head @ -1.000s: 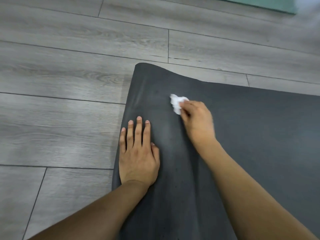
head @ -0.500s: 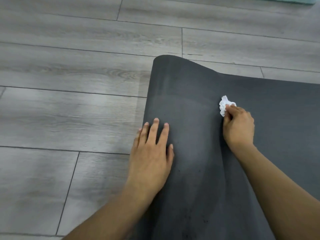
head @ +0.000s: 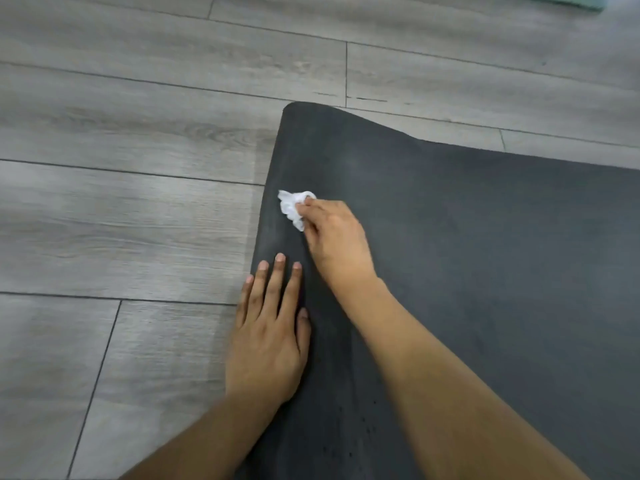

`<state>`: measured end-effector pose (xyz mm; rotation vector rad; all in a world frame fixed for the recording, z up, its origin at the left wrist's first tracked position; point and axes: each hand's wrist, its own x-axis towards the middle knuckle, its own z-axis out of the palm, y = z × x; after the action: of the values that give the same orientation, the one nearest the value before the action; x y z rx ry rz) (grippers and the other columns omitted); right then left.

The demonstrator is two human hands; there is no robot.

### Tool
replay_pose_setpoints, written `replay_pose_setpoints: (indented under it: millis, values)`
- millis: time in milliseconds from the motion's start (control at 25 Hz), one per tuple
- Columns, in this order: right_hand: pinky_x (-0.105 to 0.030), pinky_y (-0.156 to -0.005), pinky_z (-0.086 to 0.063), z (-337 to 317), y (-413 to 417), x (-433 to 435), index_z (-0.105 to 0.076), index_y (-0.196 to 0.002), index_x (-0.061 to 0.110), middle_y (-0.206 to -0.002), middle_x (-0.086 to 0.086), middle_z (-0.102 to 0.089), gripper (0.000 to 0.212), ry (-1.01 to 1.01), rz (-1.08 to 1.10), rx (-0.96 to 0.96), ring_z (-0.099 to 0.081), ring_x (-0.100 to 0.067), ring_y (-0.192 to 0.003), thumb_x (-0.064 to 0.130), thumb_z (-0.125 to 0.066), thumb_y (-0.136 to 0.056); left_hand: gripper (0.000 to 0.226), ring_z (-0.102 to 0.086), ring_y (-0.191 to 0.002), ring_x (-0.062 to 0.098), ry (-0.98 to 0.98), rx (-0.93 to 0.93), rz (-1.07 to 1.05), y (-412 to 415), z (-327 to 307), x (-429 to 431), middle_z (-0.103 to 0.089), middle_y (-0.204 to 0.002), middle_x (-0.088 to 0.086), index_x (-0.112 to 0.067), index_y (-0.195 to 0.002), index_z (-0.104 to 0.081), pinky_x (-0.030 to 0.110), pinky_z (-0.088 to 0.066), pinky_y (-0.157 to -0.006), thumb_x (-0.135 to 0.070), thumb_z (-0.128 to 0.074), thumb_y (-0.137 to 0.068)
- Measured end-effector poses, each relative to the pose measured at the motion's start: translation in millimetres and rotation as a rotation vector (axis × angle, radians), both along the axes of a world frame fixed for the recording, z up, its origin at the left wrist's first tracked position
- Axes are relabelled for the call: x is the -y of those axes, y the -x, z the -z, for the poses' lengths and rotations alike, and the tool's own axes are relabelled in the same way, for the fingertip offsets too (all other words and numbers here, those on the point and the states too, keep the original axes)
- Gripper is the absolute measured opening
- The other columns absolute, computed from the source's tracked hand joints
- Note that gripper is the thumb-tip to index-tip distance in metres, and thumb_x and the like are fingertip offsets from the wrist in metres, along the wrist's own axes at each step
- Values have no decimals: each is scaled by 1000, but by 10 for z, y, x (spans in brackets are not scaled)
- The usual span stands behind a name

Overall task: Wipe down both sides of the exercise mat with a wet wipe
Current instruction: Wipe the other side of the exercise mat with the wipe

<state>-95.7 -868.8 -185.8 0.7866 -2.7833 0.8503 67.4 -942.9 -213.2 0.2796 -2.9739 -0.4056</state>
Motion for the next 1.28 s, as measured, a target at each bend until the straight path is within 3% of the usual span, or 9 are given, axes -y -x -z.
replay_pose_setpoints:
  millis: [120,280,400,560,720,840,960,1120,1280]
  values:
    - [-5,-78,-40,-146,126,-974,-74,-103,12,-111,0,-72,25,-26,346,44,-61,-5,-100,1,-58,-87,62,-16,-157,26,7,18,-8,17,-30,-13,-23,-169,7,-14,-160,-29,44,-12,-128,-30,-39,-102]
    - [-20,-69,-34,-227,107,-1121,-70,-99,8,-102,-8,-70,22,-59,734,208,-60,-23,-88,5,-50,-92,61,-17,-157,27,-2,9,-23,34,-26,-41,-24,-168,8,-14,-160,-31,45,-13,-128,-30,-38,-102]
    - [-19,-67,-40,-217,-104,-112,-72,-94,11,-96,-8,-71,18,102,343,283,-59,-11,-83,9,-55,-90,60,-22,-155,30,-33,-12,-18,6,5,-21,-29,-166,12,-10,-157,-37,47,-16,-126,-29,-39,-100]
    - [-32,-79,-49,-165,-390,375,-71,-104,14,-108,0,-69,22,-139,-47,232,-56,-22,-99,13,-56,-89,62,-21,-155,33,-85,-24,31,-29,38,44,-28,-165,16,-4,-155,-37,48,-15,-126,-33,-39,-100]
    - [-16,-81,-44,-321,-356,-953,-73,-104,19,-99,10,-71,31,21,416,191,-64,-15,-99,4,-51,-88,53,-22,-155,28,-93,-54,-18,4,-34,-17,-32,-165,10,-9,-150,-46,44,-16,-127,-27,-43,-100]
    - [-21,-68,-41,-408,-249,-1468,-70,-101,17,-92,5,-70,31,13,892,260,-63,-23,-84,4,-45,-90,53,-23,-155,29,-48,-50,-37,5,-27,-59,-32,-165,11,-8,-149,-47,45,-16,-127,-27,-41,-100]
    - [-12,-63,-36,-326,-242,-857,-72,-101,13,-96,3,-71,28,99,598,218,-59,-12,-78,2,-50,-88,52,-25,-154,31,-29,-58,-23,6,-21,-74,-34,-164,13,-7,-149,-47,45,-17,-127,-26,-40,-100]
    - [-26,-65,-37,-272,-477,-34,-71,-103,12,-100,-3,-70,21,-80,48,152,-57,-21,-86,10,-53,-92,52,-32,-150,35,-82,-120,10,8,41,8,-41,-159,17,-4,-145,-51,50,-24,-124,-27,-41,-100]
    - [-29,-87,-47,-125,-471,-1145,-71,-108,15,-111,-2,-70,26,-26,313,131,-62,-27,-105,13,-51,-91,57,-32,-148,38,-110,-130,9,-33,14,32,-41,-154,21,-5,-148,-49,52,-27,-123,-29,-38,-98]
